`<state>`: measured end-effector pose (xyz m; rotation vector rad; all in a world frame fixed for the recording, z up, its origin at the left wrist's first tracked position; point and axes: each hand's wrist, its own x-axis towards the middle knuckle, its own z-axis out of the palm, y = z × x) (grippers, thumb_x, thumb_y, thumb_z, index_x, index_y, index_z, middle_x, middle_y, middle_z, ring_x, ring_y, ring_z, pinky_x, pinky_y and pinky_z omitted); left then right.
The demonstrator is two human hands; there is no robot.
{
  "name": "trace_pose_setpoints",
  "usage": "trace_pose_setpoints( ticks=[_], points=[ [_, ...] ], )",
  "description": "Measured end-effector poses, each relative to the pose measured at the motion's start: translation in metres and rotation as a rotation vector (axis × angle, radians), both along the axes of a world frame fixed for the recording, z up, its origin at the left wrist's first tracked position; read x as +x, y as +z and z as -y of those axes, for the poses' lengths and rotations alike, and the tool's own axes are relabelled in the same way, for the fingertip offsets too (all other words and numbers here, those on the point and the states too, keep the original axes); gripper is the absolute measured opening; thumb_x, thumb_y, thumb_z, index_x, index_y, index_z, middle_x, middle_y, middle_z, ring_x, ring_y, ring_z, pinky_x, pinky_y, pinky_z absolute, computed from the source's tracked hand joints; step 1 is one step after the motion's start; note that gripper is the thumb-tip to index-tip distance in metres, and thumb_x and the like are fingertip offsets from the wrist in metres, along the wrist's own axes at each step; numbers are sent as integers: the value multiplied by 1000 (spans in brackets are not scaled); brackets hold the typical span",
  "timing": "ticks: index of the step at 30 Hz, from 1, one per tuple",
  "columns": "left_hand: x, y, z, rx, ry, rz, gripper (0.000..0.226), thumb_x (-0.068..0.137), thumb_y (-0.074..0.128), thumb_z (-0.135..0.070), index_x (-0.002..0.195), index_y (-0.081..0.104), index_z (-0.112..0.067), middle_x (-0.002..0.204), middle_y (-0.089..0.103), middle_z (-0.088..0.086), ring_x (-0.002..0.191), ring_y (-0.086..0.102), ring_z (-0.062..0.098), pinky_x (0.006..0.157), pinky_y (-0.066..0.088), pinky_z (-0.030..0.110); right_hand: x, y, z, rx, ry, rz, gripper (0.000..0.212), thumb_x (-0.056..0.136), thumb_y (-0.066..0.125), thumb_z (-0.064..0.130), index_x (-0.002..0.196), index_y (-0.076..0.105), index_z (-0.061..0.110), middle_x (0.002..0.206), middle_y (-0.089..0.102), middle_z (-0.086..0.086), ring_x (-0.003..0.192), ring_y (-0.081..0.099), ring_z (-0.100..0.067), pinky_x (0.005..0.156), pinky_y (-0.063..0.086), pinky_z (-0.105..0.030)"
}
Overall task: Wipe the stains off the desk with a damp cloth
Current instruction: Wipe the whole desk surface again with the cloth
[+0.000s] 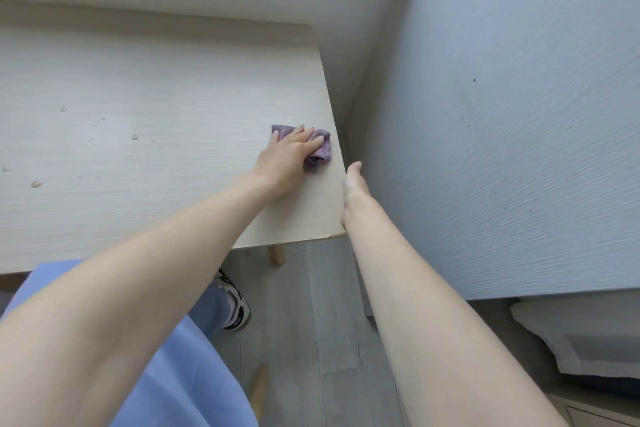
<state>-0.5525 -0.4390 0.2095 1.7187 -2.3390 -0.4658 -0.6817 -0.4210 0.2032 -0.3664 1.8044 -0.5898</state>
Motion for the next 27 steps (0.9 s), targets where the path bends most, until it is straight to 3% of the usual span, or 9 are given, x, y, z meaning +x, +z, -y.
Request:
trace_pose_setpoints(
  ticks=[3,6,9,11,15,17,22,27],
  points=[
    [-10,0,-14,-33,-161,-7,59,91,37,4,145,34,-20,154,25,5,142,19,22,110,19,44,0,-6,9,-49,-9,13,66,98,21,53,146,30,8,152,31,-8,141,28,-25,116,22,-36],
    [15,-2,-14,-92,-362,-26,61,93,39,7,145,34,-24,154,27,4,142,22,20,107,23,41,12,-19,12,-111,25,-92,63,98,21,49,142,36,6,149,36,-15,138,34,-29,115,24,-42],
    [13,-3,14,-10,-183,33,63,90,33,9,145,35,-24,154,25,2,143,17,17,109,23,43,10,-29,19,-11,23,-217,64,100,25,46,139,36,-3,147,36,-19,139,30,-34,116,16,-44],
    [-8,1,14,26,-72,19,62,89,32,7,144,34,-22,155,22,1,145,11,19,112,17,49,9,-30,20,-31,53,-216,61,100,24,46,142,34,4,149,35,-13,139,30,-30,116,20,-44],
    [-4,-10,-8,-11,-314,-39,65,89,35,9,145,36,-24,153,28,2,143,19,19,111,20,43,12,-38,14,-110,99,-175,63,87,28,53,139,39,20,146,40,-7,134,38,-27,112,30,-45],
    [16,-9,7,1,-360,-64,71,87,31,15,146,34,-25,155,25,0,145,18,18,114,16,42,13,-37,17,-118,-31,-191,60,94,32,50,138,42,9,145,42,-15,135,37,-31,114,24,-45],
    [8,7,31,60,-85,13,69,85,29,15,145,36,-19,154,26,6,144,18,21,114,17,49,13,-27,18,-32,-94,-229,59,99,34,45,135,42,-1,145,40,-20,136,33,-34,116,17,-45],
    [22,-10,2,29,-349,-64,69,88,32,13,145,35,-26,156,21,-2,145,14,17,114,15,46,12,-18,11,5,34,-361,58,100,29,45,130,51,0,136,51,-20,131,41,-37,114,22,-46]
  ],
)
